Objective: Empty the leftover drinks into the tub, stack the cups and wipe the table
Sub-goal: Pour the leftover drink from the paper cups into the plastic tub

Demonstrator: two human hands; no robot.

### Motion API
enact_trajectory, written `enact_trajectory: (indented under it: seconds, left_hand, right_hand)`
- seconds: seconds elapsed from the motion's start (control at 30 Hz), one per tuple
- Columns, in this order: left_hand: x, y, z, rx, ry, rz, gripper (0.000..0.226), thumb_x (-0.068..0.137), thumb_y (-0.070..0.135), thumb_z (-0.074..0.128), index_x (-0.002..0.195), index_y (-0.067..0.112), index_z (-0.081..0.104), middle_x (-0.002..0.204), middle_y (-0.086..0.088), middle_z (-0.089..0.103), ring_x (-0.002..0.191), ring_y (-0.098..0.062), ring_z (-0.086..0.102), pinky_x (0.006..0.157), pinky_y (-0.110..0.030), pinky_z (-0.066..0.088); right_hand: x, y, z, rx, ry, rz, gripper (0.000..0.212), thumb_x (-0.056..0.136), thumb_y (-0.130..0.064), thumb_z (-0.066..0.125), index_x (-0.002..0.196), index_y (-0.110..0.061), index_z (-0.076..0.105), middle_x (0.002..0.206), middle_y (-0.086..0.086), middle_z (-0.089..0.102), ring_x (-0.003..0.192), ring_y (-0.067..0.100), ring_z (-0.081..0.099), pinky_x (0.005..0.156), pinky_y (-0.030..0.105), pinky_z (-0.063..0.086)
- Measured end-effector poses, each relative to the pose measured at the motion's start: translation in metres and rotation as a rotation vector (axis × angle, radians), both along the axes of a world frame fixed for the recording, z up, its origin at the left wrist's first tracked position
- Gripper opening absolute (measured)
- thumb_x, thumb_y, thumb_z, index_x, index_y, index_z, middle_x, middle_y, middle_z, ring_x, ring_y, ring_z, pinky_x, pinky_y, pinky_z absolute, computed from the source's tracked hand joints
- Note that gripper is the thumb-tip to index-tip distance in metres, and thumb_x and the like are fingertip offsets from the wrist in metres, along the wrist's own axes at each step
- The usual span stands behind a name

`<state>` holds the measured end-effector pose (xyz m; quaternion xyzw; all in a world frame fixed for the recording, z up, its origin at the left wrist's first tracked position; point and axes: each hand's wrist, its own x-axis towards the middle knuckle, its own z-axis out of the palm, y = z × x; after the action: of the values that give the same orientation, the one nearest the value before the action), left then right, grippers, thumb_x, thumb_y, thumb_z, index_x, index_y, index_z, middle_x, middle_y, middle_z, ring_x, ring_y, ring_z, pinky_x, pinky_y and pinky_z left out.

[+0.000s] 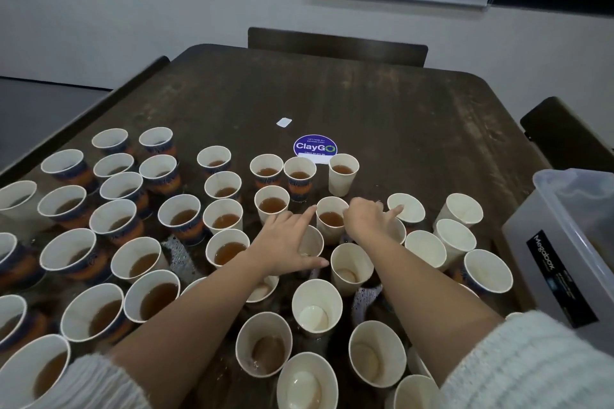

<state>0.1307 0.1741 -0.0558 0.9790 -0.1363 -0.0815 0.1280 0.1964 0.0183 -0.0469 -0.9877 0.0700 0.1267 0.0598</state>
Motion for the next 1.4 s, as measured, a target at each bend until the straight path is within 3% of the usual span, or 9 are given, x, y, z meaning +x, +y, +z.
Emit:
enact_trajectory:
  seconds: [0.33, 0.53, 0.63, 0.8, 0.9, 0.97, 1.17, 1.3, 1.4]
  left_hand:
    - [0.013, -0.002, -0.002, -0.125, -0.041, 0.206, 0.097, 0.075, 0.067, 0.064, 0.151, 0.026, 0.020, 0.152, 0.000, 0.034, 0.141, -0.022, 0.027, 0.115, -0.045, 0.023]
    - [0.029, -0.015, 0.011, -0.492, -0.035, 0.322, 0.105, 0.058, 0.050, 0.087, 0.144, 0.020, 0.035, 0.140, -0.001, 0.049, 0.130, -0.021, 0.045, 0.105, -0.047, 0.043]
    - [0.033, -0.029, 0.025, -0.693, 0.003, 0.323, 0.092, 0.058, 0.032, 0.091, 0.135, 0.022, 0.041, 0.135, 0.004, 0.053, 0.125, -0.017, 0.049, 0.103, -0.042, 0.045]
    - [0.029, -0.059, 0.051, -0.877, -0.099, 0.339, 0.064, 0.068, 0.023, 0.087, 0.120, 0.023, 0.049, 0.115, 0.006, 0.061, 0.108, -0.013, 0.057, 0.087, -0.026, 0.048]
    - [0.022, -0.076, 0.061, -0.921, -0.171, 0.324, 0.057, 0.071, 0.020, 0.085, 0.115, 0.021, 0.050, 0.107, 0.009, 0.060, 0.102, -0.010, 0.057, 0.075, -0.012, 0.043]
    - [0.016, -0.091, 0.067, -0.950, -0.196, 0.311, 0.058, 0.071, 0.020, 0.085, 0.118, 0.019, 0.051, 0.109, 0.007, 0.060, 0.102, -0.010, 0.057, 0.075, -0.012, 0.044]
    - [0.008, -0.137, 0.073, -0.995, -0.221, 0.284, 0.061, 0.070, 0.023, 0.085, 0.120, 0.019, 0.049, 0.112, 0.005, 0.062, 0.101, -0.010, 0.058, 0.082, -0.022, 0.049]
    - [0.005, -0.177, 0.076, -1.040, -0.185, 0.220, 0.061, 0.070, 0.020, 0.086, 0.116, 0.027, 0.047, 0.104, 0.014, 0.059, 0.096, 0.000, 0.057, 0.080, -0.015, 0.047]
    - [0.004, -0.211, 0.076, -1.049, -0.166, 0.172, 0.059, 0.066, 0.020, 0.088, 0.107, 0.036, 0.050, 0.100, 0.018, 0.063, 0.094, 0.003, 0.060, 0.077, -0.015, 0.050]
  right_hand:
    - [0.008, -0.003, 0.010, 0.096, -0.093, 0.018, 0.015, 0.096, -0.011, 0.048, 0.094, -0.017, 0.062, 0.112, 0.010, 0.065, 0.125, 0.028, 0.046, 0.116, 0.060, -0.003]
    - [0.012, -0.013, 0.046, 0.228, -0.284, 0.062, 0.019, 0.100, -0.022, 0.048, 0.088, -0.015, 0.061, 0.091, 0.005, 0.065, 0.108, 0.024, 0.059, 0.118, 0.055, 0.002]
    - [0.006, -0.019, 0.074, 0.345, -0.325, 0.107, 0.018, 0.099, -0.019, 0.050, 0.083, -0.014, 0.057, 0.077, 0.001, 0.055, 0.096, 0.022, 0.061, 0.120, 0.051, 0.011]
    - [-0.008, -0.045, 0.118, 0.511, -0.353, 0.138, 0.023, 0.090, -0.015, 0.053, 0.067, -0.015, 0.055, 0.066, -0.004, 0.050, 0.077, 0.023, 0.051, 0.089, 0.040, 0.044]
    - [-0.018, -0.063, 0.129, 0.636, -0.388, 0.120, 0.021, 0.086, -0.017, 0.055, 0.065, -0.014, 0.059, 0.070, 0.001, 0.061, 0.079, 0.024, 0.058, 0.067, 0.031, 0.045]
    - [-0.027, -0.081, 0.132, 0.782, -0.395, 0.099, 0.023, 0.089, -0.021, 0.058, 0.070, -0.011, 0.065, 0.073, 0.001, 0.066, 0.077, 0.019, 0.062, 0.067, 0.031, 0.048]
    - [-0.042, -0.139, 0.121, 1.115, -0.090, -0.015, 0.042, 0.091, -0.058, 0.054, 0.079, -0.019, 0.063, 0.076, -0.002, 0.065, 0.070, 0.014, 0.058, 0.073, 0.035, 0.043]
    - [-0.062, -0.176, 0.114, 1.342, 0.246, -0.040, 0.065, 0.084, -0.072, 0.039, 0.109, -0.018, 0.064, 0.092, 0.002, 0.059, 0.090, 0.021, 0.058, 0.095, 0.043, 0.048]
    - [-0.074, -0.205, 0.109, 1.481, 0.220, -0.149, 0.079, 0.071, -0.074, 0.049, 0.119, -0.012, 0.063, 0.098, 0.010, 0.061, 0.096, 0.025, 0.061, 0.101, 0.041, 0.047]
